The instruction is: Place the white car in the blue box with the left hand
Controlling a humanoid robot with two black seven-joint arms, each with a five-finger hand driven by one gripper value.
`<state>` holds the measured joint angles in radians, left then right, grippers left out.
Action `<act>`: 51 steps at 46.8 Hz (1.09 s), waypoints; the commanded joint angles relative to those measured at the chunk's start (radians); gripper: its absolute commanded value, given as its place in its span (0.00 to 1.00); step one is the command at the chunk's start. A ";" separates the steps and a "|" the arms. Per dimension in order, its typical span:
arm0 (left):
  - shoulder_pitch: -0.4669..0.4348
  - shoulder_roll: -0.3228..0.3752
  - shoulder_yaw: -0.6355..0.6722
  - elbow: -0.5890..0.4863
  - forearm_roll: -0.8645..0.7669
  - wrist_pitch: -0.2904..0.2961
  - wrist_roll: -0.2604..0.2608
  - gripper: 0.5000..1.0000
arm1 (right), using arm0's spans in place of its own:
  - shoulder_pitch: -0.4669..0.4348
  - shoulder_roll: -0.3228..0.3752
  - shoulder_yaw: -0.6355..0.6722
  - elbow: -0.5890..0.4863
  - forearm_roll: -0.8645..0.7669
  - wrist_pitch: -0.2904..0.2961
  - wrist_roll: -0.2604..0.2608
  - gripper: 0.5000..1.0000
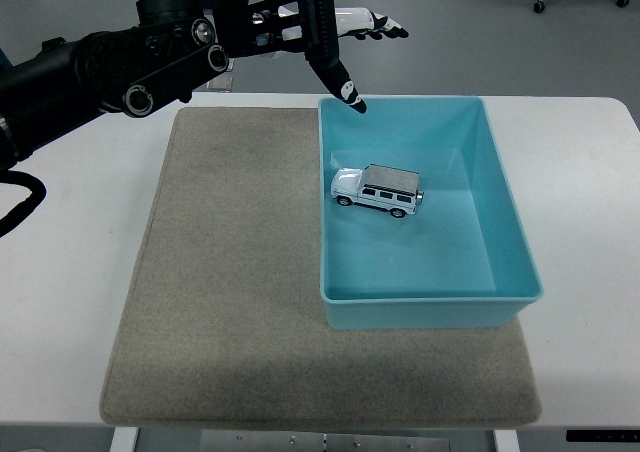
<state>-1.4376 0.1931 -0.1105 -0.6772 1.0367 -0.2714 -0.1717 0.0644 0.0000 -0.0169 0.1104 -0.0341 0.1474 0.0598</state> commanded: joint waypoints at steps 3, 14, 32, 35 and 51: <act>0.016 0.002 0.000 0.073 -0.003 0.001 0.000 0.98 | 0.000 0.000 0.000 0.000 0.000 0.000 0.000 0.87; 0.029 0.028 -0.003 0.159 -0.010 0.061 0.000 0.98 | 0.000 0.000 0.000 0.000 -0.001 0.000 0.000 0.87; 0.135 0.028 -0.005 0.278 -0.233 0.310 -0.009 0.99 | 0.000 0.000 0.000 0.000 -0.001 0.000 0.000 0.87; 0.143 0.029 -0.005 0.301 -0.312 0.311 -0.009 0.99 | 0.000 0.000 0.000 0.000 0.000 0.000 0.000 0.87; 0.218 0.029 -0.063 0.369 -0.808 0.305 -0.022 0.99 | 0.000 0.000 0.000 0.000 0.000 0.000 0.000 0.87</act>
<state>-1.2417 0.2226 -0.1545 -0.3085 0.3046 0.0342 -0.1925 0.0644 0.0000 -0.0169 0.1105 -0.0342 0.1474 0.0598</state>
